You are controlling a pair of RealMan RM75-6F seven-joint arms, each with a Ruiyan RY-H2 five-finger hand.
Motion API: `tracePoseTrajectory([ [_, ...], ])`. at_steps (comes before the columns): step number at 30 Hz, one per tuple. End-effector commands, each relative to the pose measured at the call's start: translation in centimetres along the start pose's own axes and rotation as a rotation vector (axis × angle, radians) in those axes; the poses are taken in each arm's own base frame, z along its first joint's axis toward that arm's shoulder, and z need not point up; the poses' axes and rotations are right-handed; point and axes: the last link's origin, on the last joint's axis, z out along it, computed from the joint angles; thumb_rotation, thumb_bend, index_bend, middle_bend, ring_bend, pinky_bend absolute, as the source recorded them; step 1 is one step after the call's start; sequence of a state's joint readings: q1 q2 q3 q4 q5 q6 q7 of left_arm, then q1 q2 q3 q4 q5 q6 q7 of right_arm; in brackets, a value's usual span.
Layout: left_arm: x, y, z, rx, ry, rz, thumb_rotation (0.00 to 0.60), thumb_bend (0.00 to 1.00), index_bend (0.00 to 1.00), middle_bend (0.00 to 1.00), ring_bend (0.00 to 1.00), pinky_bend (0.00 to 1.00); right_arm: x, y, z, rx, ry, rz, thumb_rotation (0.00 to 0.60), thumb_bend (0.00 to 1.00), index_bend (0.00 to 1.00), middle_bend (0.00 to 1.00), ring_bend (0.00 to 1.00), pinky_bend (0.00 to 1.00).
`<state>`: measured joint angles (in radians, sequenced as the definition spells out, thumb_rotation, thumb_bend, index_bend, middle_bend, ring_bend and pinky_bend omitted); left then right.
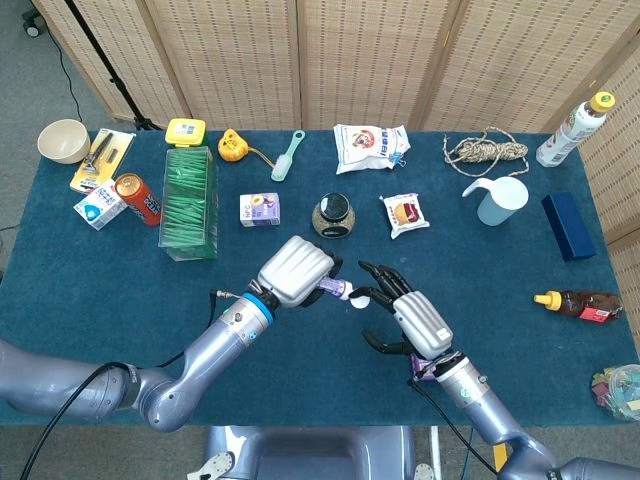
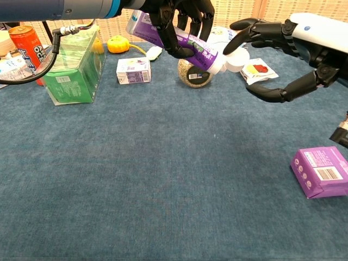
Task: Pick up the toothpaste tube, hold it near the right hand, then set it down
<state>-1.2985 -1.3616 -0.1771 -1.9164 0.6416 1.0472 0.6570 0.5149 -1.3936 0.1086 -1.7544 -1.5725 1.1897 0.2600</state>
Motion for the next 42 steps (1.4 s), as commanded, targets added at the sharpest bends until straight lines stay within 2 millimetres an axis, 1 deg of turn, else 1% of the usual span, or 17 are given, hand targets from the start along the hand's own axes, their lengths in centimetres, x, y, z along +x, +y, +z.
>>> tracePoseTrajectory([
  [1,-0.1,0.1,-0.1,-0.007,0.01,0.002,0.6,0.51,0.52,0.53,0.48,0.54,0.0,0.0,0.1,0.001,0.001,0.001,0.6,0.39,0.25,0.0,0.0,0.0],
  [8,0.0,-0.2,-0.3,-0.007,0.038,-0.019,0.6,0.51,0.54,0.56,0.5,0.54,0.2,0.1,-0.2,-0.007,0.007,-0.007,0.6,0.39,0.25,0.0,0.0,0.0],
  [17,-0.2,-0.8,-0.5,-0.004,0.063,-0.046,0.6,0.51,0.54,0.56,0.5,0.54,0.3,0.3,-0.2,-0.015,0.006,-0.015,0.6,0.39,0.25,0.0,0.0,0.0],
  [32,-0.7,-1.5,-0.8,-0.01,0.106,-0.122,0.6,0.51,0.55,0.56,0.5,0.54,-0.1,0.3,0.1,-0.021,-0.006,-0.013,0.6,0.39,0.25,0.0,0.0,0.0],
  [41,-1.1,-2.3,-1.3,-0.008,0.118,-0.136,0.6,0.51,0.55,0.56,0.49,0.54,0.8,0.7,-0.5,-0.041,0.03,-0.009,0.6,0.39,0.21,0.0,0.0,0.0],
  [42,-1.2,-2.5,-1.4,-0.005,0.118,-0.14,0.6,0.51,0.55,0.56,0.49,0.54,1.3,1.0,-0.8,-0.056,0.053,0.007,0.6,0.39,0.2,0.0,0.0,0.0],
])
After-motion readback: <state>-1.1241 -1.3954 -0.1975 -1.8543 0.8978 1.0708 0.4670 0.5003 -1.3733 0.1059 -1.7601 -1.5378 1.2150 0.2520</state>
